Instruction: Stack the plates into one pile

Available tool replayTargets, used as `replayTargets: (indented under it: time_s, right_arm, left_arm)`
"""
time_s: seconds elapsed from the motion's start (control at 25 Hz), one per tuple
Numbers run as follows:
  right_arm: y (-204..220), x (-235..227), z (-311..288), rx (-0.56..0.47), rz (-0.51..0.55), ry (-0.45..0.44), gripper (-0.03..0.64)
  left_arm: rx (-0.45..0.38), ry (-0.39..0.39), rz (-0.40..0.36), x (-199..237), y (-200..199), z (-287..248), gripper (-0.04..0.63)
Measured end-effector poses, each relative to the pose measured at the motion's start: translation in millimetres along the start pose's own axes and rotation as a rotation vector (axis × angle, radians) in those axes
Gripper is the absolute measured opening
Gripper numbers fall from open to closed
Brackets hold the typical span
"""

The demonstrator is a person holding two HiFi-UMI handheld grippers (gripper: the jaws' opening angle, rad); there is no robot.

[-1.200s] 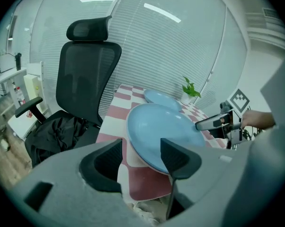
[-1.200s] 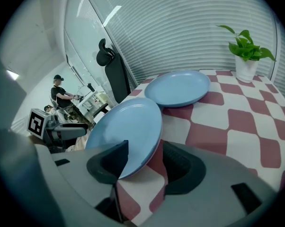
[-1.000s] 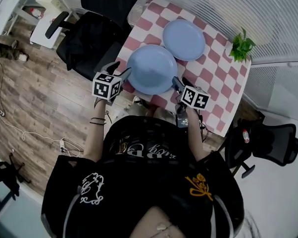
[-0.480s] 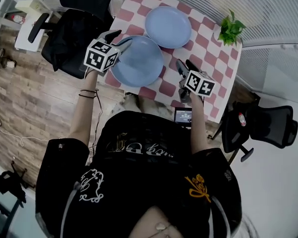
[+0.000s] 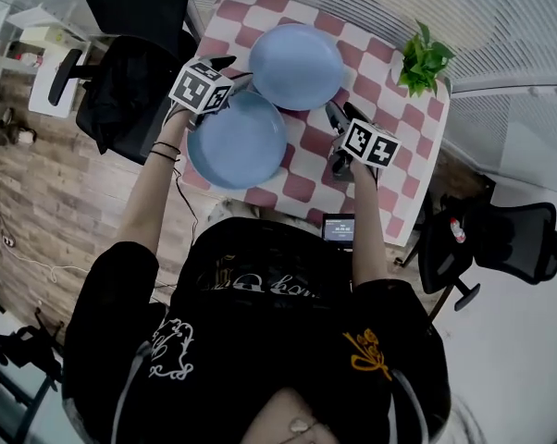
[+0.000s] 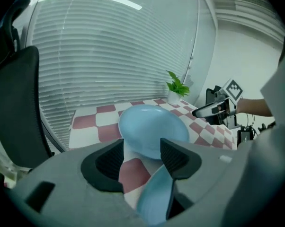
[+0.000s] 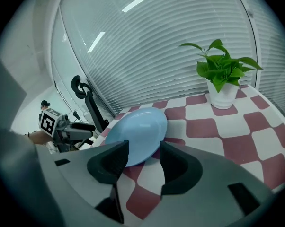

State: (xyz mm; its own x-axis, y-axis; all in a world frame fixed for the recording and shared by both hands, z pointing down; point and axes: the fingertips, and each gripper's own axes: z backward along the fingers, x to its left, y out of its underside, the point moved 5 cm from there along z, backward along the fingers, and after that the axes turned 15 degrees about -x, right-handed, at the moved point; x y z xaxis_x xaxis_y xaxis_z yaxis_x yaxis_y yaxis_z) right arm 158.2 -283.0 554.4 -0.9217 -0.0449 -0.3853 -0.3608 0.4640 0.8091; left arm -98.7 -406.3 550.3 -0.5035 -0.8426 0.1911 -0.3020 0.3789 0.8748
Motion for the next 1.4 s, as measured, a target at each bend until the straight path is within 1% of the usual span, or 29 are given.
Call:
replayTargets:
  time_s: [0.16, 0.32, 0.48, 0.64, 0.68, 0.76, 0.92, 1.04, 1.28, 1.4]
  right_arm:
    - [6.1, -11.7, -23.9, 0.031, -0.038, -0.002, 0.190]
    - [18.2, -21.2, -40.0, 0.077, -0.069, -0.006, 0.190]
    - [29.2, -26.1, -51.2, 0.125, -0.105, -0.007, 0.190]
    - [34.9, -26.9, -56.4, 0.140, -0.135, -0.022, 0.187]
    - [34.6, -26.1, -57.2, 0.136, -0.151, -0.030, 0.180]
    - [33.4, -24.3, -58.3, 0.128, -0.180, -0.036, 0.132]
    - [33.7, -22.3, -55.7, 0.131, -0.186, -0.012, 0.123]
    - [25.0, -19.7, -52.8, 0.109, -0.178, -0.008, 0.121]
    - [-11.1, -2.1, -40.8, 0.019, -0.137, -0.037, 0.118]
    - [-20.3, 10.1, -29.9, -0.002, -0.129, -0.058, 0.117]
  left_arm:
    - [0.082, 0.005, 0.038, 9.9, 14.3, -28.4, 0.247]
    - [0.132, 0.006, 0.079, 15.5, 28.2, -47.4, 0.247]
    - [0.147, 0.012, 0.132, 19.8, 37.9, -58.6, 0.247]
    - [0.150, 0.030, 0.133, 18.6, 41.1, -67.1, 0.240]
    - [0.150, 0.036, 0.127, 18.2, 40.5, -68.4, 0.225]
    - [0.149, 0.040, 0.118, 18.3, 38.9, -69.2, 0.224]
    - [0.132, 0.028, 0.109, 16.5, 36.6, -65.9, 0.219]
    - [0.095, 0.011, 0.092, 16.1, 27.8, -64.2, 0.215]
    - [0.002, -0.005, 0.050, 14.9, -6.8, -46.2, 0.215]
    - [-0.049, -0.018, 0.035, 8.4, -19.8, -26.3, 0.215]
